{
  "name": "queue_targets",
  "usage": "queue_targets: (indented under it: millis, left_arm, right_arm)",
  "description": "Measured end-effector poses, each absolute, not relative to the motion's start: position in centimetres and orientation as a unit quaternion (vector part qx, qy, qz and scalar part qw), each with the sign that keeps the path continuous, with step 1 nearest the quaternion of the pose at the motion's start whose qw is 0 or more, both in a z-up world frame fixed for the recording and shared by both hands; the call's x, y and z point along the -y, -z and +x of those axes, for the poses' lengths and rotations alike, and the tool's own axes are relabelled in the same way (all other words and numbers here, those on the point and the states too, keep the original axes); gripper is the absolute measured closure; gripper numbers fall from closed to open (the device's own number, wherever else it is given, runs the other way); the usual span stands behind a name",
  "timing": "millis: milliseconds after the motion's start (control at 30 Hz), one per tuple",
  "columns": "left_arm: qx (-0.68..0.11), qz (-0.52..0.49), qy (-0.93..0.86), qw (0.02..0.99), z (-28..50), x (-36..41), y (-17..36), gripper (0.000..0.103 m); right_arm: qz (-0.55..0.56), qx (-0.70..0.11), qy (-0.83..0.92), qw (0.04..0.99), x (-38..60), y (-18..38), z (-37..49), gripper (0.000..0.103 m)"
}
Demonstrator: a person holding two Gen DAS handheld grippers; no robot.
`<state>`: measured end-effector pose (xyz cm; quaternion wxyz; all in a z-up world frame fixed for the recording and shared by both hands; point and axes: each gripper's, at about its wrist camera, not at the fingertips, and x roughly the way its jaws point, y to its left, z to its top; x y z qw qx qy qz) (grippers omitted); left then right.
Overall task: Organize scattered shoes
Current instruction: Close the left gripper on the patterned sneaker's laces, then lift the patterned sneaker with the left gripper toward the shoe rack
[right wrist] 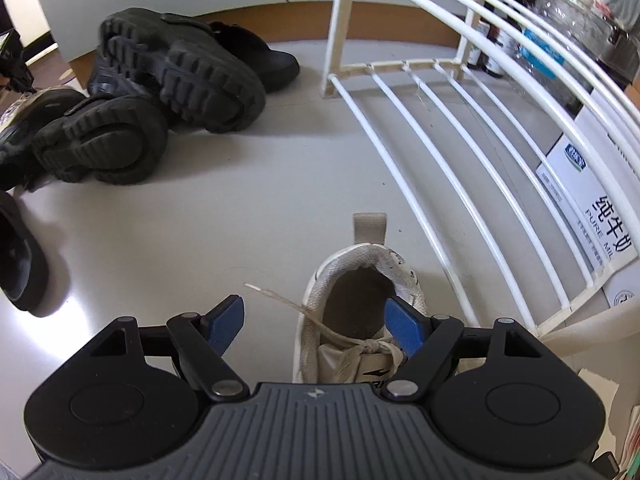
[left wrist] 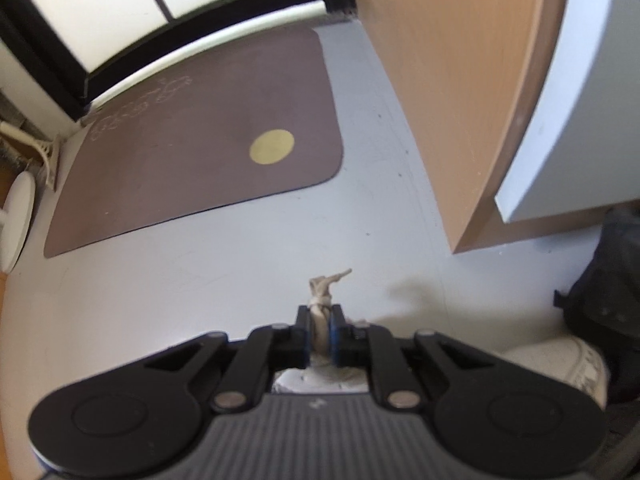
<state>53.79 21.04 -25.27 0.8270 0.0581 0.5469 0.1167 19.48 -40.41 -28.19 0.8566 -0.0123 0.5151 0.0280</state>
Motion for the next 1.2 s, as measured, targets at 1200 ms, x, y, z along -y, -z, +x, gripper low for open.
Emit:
queue_targets:
  millis: [1200]
  left_arm:
    - [-0.449,-0.002,-0.134,0.884,40.6,-21.5,7.5,0.096]
  right_arm:
    - [0.065,-0.431,-0.115,0.893,36.7,23.1,15.5,0.021]
